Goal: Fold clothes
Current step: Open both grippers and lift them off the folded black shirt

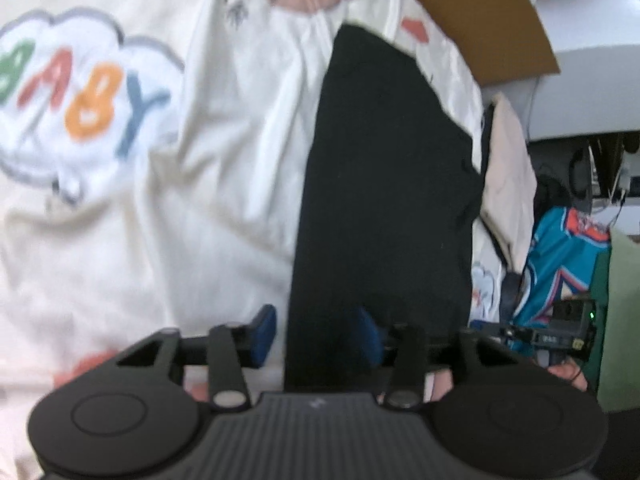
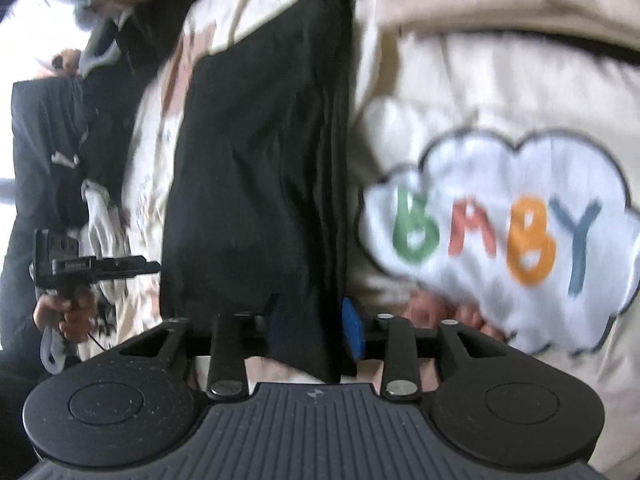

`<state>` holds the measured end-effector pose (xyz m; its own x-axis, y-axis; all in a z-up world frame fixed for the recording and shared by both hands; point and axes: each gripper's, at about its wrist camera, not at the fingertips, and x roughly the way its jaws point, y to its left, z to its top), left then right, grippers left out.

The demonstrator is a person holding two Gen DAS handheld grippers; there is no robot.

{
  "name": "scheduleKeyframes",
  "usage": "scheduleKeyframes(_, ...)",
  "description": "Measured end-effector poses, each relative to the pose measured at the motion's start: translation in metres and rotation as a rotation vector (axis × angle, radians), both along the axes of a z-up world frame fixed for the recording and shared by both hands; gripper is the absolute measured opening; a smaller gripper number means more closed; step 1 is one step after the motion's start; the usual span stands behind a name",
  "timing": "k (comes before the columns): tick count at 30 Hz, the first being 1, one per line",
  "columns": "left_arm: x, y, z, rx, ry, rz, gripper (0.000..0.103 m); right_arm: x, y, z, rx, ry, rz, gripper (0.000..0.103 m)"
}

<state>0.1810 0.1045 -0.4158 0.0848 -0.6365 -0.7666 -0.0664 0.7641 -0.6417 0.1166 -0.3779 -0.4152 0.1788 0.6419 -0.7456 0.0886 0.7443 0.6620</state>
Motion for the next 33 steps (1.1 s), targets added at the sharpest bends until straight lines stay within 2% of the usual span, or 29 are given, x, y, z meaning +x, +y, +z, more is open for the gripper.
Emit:
scheduleKeyframes(7,0.028,-0.008,0.004,0.000,-0.073,0.008,0.054,0.029,-0.009,0.009,-0.024,-0.090,-0.059,0.051)
scheduleKeyframes(13,0.048,-0.016,0.003,-0.010,-0.102,0.023,0.060,0.057,-0.010,0.012,-0.050,-0.168,-0.112,0.057)
scheduleKeyframes(18,0.064,-0.020,0.002,0.001,-0.131,0.041,0.060,0.075,-0.007,0.006,-0.055,-0.211,-0.157,0.058)
scheduleKeyframes(33,0.110,-0.026,-0.012,0.039,-0.189,0.084,0.062,0.108,-0.008,-0.020,-0.061,-0.206,-0.240,0.058)
